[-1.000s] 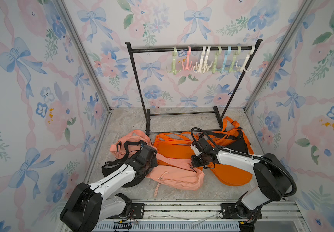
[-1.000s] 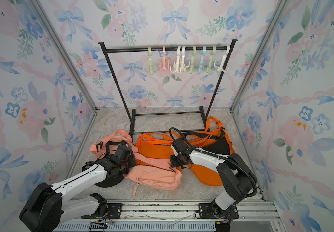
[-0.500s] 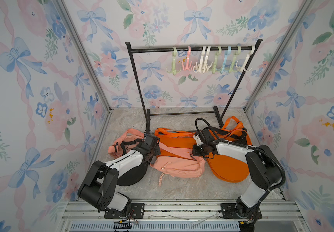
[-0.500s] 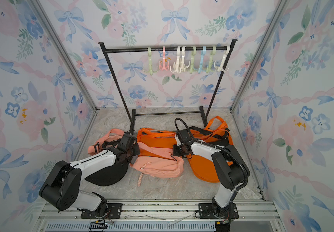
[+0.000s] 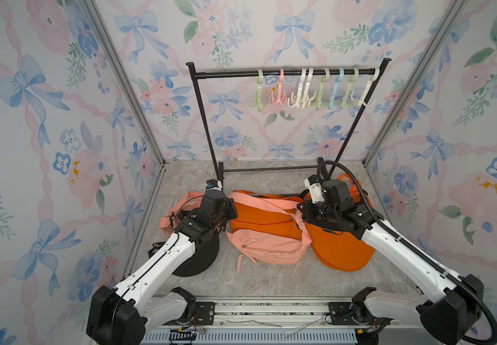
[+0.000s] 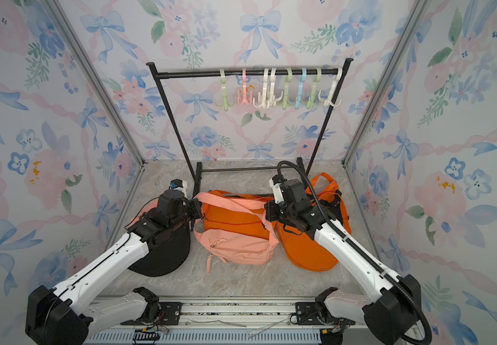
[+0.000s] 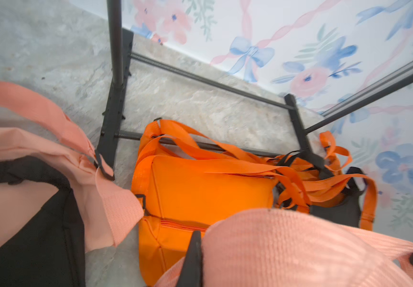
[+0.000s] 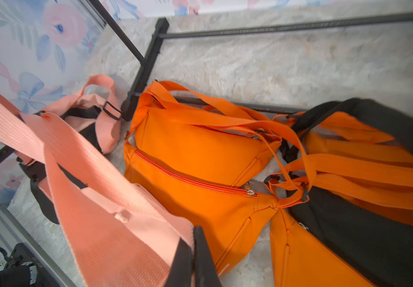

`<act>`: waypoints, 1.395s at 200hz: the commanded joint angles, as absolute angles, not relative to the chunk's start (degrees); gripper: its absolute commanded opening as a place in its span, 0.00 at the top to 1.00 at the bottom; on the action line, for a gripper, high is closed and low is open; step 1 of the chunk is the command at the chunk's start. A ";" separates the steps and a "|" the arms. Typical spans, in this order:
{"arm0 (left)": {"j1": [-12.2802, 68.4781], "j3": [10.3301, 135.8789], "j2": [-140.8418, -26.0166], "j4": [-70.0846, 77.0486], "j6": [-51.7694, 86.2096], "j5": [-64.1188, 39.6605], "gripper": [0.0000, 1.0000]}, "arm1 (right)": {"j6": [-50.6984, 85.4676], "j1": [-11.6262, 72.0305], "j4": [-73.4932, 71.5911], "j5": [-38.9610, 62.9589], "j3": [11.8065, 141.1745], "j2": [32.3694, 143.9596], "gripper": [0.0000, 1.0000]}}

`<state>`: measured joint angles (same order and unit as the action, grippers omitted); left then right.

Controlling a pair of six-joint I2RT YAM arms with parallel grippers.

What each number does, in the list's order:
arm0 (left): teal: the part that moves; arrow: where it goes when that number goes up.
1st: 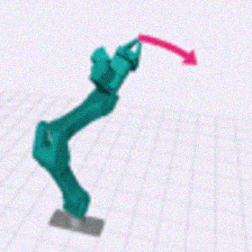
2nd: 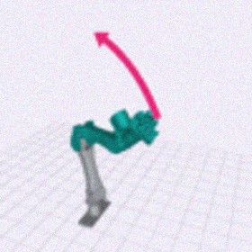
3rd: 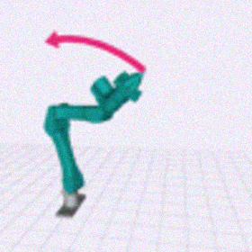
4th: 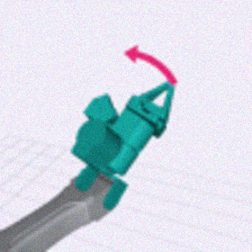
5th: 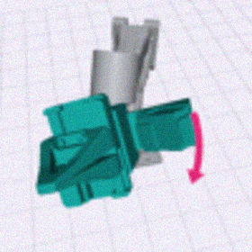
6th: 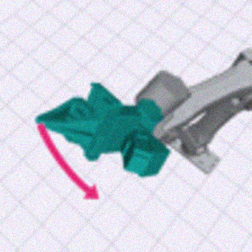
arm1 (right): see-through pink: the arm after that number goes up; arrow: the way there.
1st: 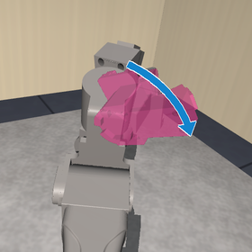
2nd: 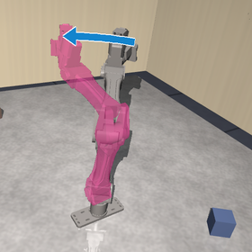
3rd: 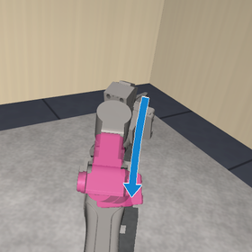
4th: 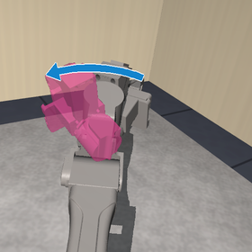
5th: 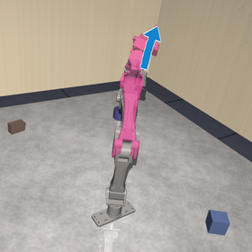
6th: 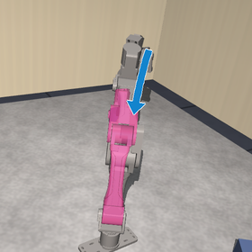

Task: Take the bag off the hook
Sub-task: Place the bag inside the bag.

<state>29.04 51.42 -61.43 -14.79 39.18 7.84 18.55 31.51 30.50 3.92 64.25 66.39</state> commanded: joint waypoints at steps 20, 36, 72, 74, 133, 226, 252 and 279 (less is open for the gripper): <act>32.52 53.41 -53.51 -25.38 39.46 20.53 1.00 | 20.14 38.14 50.79 -16.16 70.28 54.45 1.00; 35.34 53.53 -50.75 -27.08 40.45 22.77 1.00 | 23.48 42.38 54.61 -19.27 72.06 52.19 1.00; 41.44 54.24 -44.62 -29.23 42.77 27.07 1.00 | 29.06 52.79 59.00 -26.43 74.73 48.63 1.00; 41.83 54.34 -44.24 -29.35 42.90 27.42 1.00 | 29.26 53.14 59.09 -26.80 74.82 48.54 1.00; 45.09 49.78 -42.54 -31.29 46.05 34.84 1.00 | 32.39 53.00 53.97 -30.85 64.34 46.52 1.00; 28.09 29.32 -50.00 -20.51 51.51 26.64 1.00 | 36.19 43.25 30.70 -16.43 41.22 65.13 1.00; 27.88 30.07 -57.47 -18.72 50.81 26.84 1.00 | 32.79 39.79 27.60 -15.62 39.45 69.43 1.00; 26.73 31.52 -64.40 -17.43 50.54 27.09 1.00 | 30.92 36.80 22.69 -14.85 38.41 75.23 1.00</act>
